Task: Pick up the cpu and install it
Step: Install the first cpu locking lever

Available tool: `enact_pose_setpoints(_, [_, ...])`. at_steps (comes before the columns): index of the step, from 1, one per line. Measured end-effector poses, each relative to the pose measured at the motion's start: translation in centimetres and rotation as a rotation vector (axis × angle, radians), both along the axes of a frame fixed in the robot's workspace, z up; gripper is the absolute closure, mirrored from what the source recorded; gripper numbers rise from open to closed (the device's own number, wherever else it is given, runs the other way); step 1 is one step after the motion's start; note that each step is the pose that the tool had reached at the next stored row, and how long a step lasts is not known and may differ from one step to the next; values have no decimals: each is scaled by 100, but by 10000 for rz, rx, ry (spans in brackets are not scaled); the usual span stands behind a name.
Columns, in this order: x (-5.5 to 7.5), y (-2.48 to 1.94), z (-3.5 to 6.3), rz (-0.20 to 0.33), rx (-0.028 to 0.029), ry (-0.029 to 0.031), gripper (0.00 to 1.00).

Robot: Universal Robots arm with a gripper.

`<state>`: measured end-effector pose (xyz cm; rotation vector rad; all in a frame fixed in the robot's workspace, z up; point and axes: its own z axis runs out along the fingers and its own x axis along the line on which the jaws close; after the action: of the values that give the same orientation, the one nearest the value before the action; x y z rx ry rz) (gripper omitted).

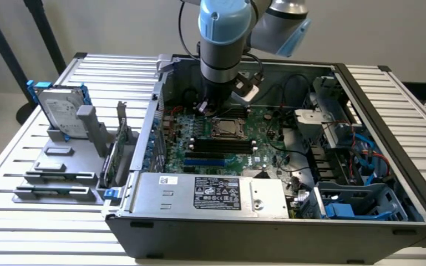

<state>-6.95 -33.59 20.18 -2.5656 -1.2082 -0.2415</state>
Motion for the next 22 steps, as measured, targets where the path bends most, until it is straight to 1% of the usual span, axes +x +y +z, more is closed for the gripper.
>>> enact_pose_setpoints(4, [0, 9, -10, 0, -3, -10, 89])
enact_pose_setpoints(13, [12, 13, -26, -1, -13, -27, 89])
enact_pose_setpoints(22, [43, 15, -31, -1, -54, -26, 89])
